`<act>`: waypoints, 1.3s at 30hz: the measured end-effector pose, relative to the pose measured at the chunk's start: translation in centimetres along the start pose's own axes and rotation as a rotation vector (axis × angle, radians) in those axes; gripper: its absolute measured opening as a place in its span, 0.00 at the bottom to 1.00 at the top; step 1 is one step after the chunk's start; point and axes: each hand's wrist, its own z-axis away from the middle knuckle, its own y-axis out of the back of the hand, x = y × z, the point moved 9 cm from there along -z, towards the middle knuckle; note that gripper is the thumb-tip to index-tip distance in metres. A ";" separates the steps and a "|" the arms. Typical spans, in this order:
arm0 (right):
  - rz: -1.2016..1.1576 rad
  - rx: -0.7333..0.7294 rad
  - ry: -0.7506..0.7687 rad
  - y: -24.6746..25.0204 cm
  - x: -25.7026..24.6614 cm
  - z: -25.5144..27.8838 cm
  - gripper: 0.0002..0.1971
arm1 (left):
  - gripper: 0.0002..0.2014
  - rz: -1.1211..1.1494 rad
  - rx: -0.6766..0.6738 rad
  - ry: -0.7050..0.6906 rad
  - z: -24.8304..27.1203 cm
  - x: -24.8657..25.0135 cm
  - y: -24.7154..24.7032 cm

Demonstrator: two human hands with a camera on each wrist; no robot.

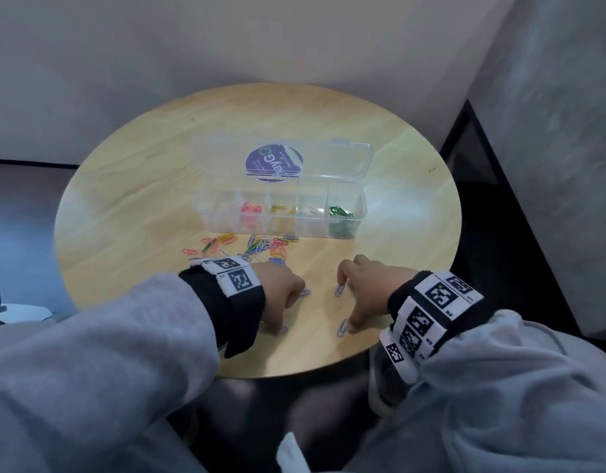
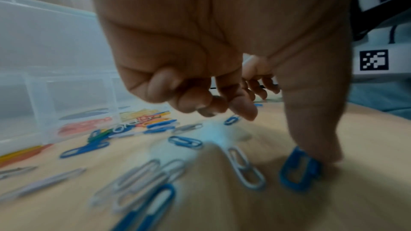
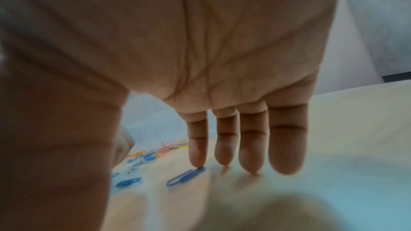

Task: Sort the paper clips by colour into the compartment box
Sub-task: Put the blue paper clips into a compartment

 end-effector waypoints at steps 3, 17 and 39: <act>0.039 0.015 0.017 -0.2 -0.6 -0.3 0.33 | 0.16 -0.015 0.053 -0.014 -0.5 0.4 0.4; -0.001 0.045 0.161 -0.5 -2.1 -1.1 0.15 | 0.17 0.115 0.192 0.112 -2.0 -0.5 2.6; -0.174 0.025 0.124 0.7 -1.7 -0.8 0.06 | 0.11 0.774 0.283 0.120 -0.4 -5.4 4.4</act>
